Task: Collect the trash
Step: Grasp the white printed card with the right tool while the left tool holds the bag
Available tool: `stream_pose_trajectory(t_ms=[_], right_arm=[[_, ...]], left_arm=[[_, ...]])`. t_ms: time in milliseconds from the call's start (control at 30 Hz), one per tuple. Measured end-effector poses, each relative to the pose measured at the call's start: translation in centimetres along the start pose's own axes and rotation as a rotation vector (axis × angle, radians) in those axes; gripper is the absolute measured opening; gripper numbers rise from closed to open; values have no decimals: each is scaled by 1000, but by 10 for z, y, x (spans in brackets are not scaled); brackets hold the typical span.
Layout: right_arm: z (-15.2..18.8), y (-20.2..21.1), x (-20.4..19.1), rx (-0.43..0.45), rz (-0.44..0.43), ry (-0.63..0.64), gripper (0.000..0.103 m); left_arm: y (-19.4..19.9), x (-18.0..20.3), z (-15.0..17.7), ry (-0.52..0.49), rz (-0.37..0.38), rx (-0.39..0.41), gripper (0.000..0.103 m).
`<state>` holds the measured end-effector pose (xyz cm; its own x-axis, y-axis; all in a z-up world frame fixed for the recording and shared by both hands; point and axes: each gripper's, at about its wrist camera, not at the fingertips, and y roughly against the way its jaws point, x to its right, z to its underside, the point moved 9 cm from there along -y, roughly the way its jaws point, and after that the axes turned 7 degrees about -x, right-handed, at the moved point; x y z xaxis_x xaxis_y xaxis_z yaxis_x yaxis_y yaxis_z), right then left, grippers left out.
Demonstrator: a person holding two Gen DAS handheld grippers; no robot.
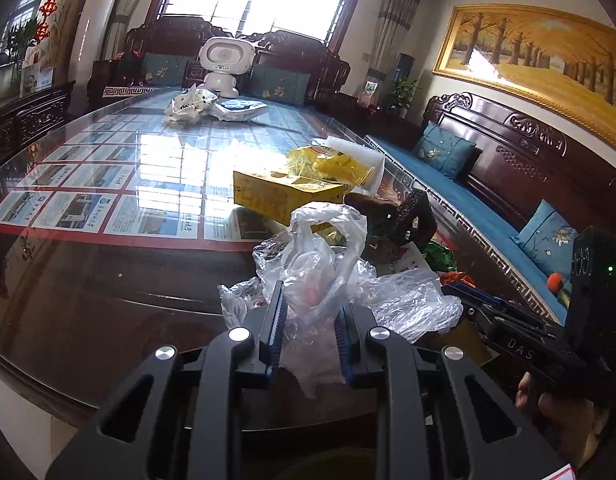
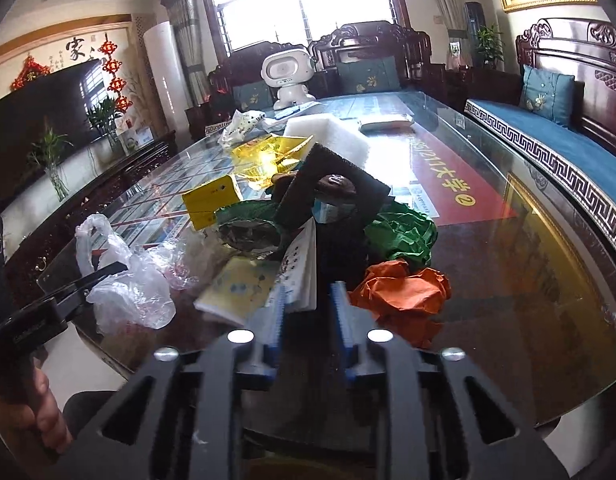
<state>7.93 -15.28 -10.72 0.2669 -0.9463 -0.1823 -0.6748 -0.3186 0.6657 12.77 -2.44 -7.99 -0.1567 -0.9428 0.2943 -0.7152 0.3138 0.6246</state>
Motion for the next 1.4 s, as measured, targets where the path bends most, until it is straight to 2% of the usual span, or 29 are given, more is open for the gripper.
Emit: stream_pose_trajectory(t_ms=[133,433,467,500,600,633,800,1100,1233,1400], right_arm=[[-1,-5,-3,-16,-50,-27,41],[-4,-18,-13,-59,-115,-58,42],[-4,-20,-14,-63,-121,-62,36],[-4,-21,-15,-64,-129,-60,21],[-4,-17,-20,-41,-134,-30,5],[-4,-15,-21,-33,-132,-22,4],[-2,5,-21,10,-132,3,2],[0,67,-16,109,-97,39,2],[4,92,-20,137,-95,69,2],[19,125,-30,147,-104,126,2]], left_arm=[[-1,0,-1,4,5,-1,24],[-3,2,-1,-7,9,-7,24],[-3,3,-1,-8,9,-7,24],[-4,3,-1,-10,8,-7,24],[-3,3,-1,-15,8,-6,24],[-2,4,-1,-17,10,-5,23],[11,5,-1,-10,39,10,23],[50,1,1,11,73,40,20],[68,8,5,-15,72,56,20],[91,24,22,-56,114,37,20]])
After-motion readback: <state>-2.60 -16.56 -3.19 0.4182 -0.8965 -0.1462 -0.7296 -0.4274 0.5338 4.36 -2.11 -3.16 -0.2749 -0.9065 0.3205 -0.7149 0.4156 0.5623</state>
